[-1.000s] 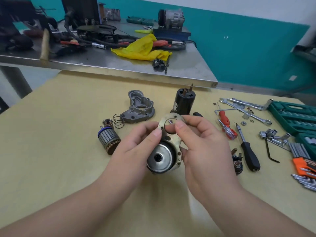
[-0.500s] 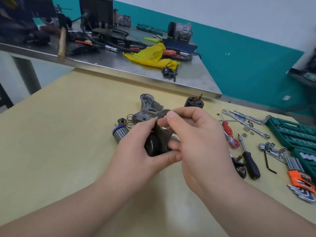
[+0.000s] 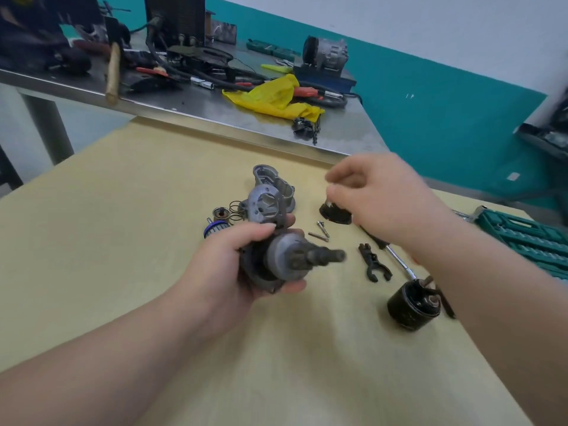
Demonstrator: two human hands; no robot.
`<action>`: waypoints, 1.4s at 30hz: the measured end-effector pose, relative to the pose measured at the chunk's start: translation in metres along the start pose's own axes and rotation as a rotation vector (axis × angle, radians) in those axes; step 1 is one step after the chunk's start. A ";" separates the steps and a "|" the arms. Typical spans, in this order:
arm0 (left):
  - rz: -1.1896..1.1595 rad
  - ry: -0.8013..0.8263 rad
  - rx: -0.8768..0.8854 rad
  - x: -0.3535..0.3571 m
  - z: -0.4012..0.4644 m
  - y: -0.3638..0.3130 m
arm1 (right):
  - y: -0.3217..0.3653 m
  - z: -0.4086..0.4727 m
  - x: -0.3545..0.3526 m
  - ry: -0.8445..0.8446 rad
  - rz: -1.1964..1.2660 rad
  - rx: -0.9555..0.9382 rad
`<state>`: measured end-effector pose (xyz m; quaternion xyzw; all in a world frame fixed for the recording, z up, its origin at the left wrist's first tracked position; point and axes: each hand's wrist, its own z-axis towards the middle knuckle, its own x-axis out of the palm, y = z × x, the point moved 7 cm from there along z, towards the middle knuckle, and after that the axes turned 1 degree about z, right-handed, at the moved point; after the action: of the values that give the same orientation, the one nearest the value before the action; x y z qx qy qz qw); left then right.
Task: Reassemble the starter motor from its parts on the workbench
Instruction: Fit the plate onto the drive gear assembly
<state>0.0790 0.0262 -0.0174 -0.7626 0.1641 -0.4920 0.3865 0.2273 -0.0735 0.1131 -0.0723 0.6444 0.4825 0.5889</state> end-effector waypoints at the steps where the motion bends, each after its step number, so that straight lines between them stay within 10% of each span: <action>1: -0.048 0.038 -0.039 0.001 0.001 0.001 | -0.007 0.003 0.008 0.033 -0.099 0.004; 9: -0.117 0.090 -0.113 0.001 0.004 0.008 | -0.049 0.013 0.085 0.212 -0.641 0.025; 42: -0.175 0.027 -0.038 -0.009 0.010 0.009 | -0.076 0.029 0.103 0.127 -0.593 -0.004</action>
<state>0.0850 0.0307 -0.0324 -0.7745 0.1114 -0.5309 0.3254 0.2673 -0.0439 -0.0088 -0.2884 0.6296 0.2853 0.6626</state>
